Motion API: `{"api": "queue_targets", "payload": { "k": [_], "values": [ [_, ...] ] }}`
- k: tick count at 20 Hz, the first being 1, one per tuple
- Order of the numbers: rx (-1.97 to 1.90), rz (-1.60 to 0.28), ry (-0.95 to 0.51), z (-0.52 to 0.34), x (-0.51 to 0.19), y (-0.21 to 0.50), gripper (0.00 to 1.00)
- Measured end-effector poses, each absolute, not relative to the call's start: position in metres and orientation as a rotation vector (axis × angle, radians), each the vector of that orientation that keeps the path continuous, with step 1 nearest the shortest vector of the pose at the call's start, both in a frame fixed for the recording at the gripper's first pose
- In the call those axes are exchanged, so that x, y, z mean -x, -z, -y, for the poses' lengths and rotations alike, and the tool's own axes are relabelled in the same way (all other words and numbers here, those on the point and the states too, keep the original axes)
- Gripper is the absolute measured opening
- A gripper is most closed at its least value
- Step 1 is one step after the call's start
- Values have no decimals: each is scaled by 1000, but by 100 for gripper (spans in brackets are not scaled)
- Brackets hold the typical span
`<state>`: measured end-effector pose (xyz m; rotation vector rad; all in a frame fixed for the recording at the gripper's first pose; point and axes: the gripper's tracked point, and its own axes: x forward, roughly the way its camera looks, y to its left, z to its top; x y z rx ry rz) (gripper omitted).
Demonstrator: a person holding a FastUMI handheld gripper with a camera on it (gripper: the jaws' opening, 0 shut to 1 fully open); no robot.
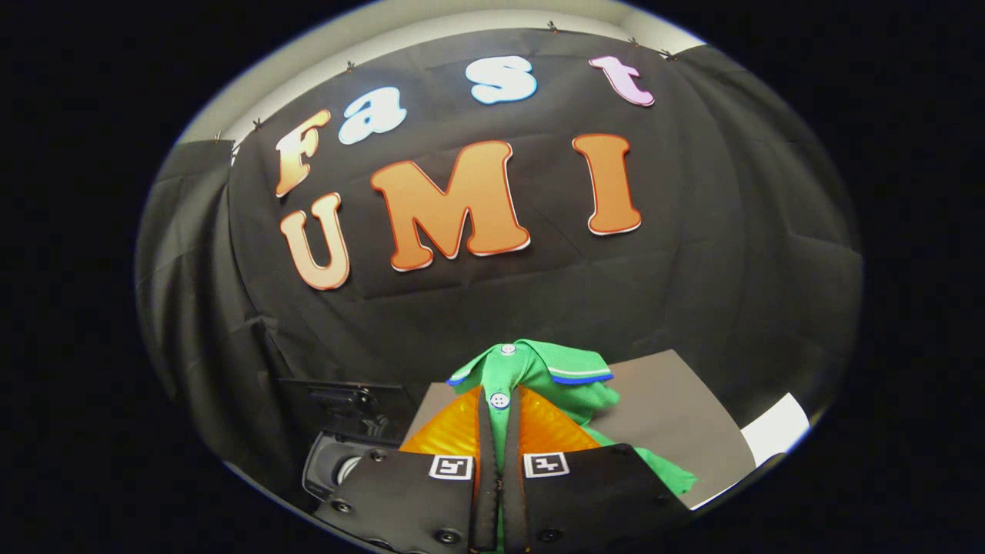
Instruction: Put the clothes into the washing machine and then close the washing machine lid.
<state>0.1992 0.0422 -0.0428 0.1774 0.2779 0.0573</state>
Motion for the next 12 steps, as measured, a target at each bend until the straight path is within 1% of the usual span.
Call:
{"api": "queue_targets", "payload": {
  "k": [5,10,12],
  "values": [
    [-194,-212,-113,-65,-185,8,11],
    [-196,-163,-194,-118,-162,-30,11],
    [-180,-171,-222,-146,-156,-37,11]
  ]
}}
